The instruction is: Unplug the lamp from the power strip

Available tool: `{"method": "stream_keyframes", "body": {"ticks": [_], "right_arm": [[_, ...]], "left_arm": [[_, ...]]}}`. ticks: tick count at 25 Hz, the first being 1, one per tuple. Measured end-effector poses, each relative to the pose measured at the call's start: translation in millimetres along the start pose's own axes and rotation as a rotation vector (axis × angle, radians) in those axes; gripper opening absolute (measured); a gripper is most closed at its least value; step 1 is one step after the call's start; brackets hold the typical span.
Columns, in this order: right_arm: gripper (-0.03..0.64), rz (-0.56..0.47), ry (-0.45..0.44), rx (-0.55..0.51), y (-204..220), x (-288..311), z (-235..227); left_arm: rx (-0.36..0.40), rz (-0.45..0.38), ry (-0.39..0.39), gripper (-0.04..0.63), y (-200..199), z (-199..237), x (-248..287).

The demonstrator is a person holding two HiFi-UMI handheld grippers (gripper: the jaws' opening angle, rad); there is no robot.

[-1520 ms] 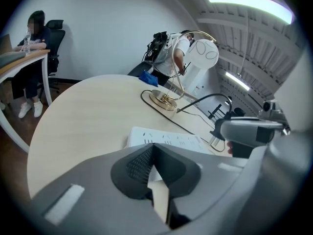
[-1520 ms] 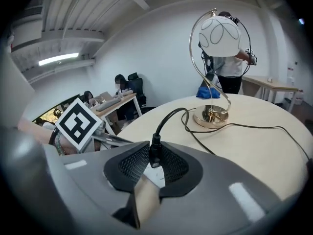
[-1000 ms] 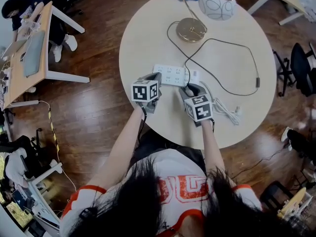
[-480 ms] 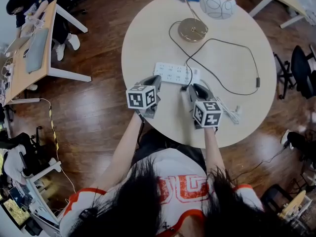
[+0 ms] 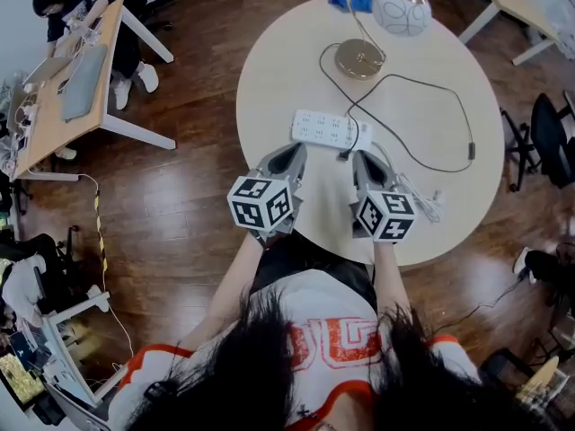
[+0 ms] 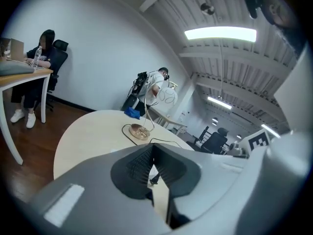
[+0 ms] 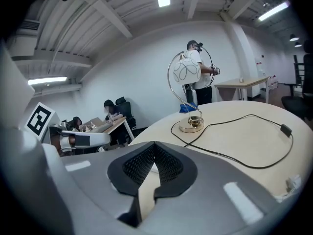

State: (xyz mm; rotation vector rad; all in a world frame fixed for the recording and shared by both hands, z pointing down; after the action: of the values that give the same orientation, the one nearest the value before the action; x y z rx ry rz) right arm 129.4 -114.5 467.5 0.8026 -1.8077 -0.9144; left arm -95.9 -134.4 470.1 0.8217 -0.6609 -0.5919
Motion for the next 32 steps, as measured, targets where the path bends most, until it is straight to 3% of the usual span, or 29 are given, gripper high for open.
{"method": "stream_keyframes", "body": {"ticks": [4, 11, 18, 32], "right_arm": [[0.002, -0.023, -0.015, -0.015, 2, -13, 13], [0.002, -0.050, -0.017, -0.060, 8, -35, 39], [0.000, -0.037, -0.011, -0.025, 16, -46, 44], [0.000, -0.024, 0.013, -0.015, 25, -54, 51]], "left_arm": [[0.016, -0.054, 0.035, 0.000, -4, -16, -21], [-0.009, -0.063, 0.067, 0.000, -2, -21, -43], [0.051, -0.013, 0.095, 0.000, 6, -31, -45], [0.049, 0.002, 0.105, 0.000, 14, -31, -56]]}}
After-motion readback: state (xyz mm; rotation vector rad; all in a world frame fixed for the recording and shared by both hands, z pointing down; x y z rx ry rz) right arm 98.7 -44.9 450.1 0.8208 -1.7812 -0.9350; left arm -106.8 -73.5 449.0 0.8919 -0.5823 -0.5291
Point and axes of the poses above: the fingertips, and each gripper's own axes: x forward along the fingers, z to its left, y out of its underside, the point moved 10 cm from there along -x, backward along the fingers, and after that the axes turned 3 degrees about y, right-handed, at the moved point
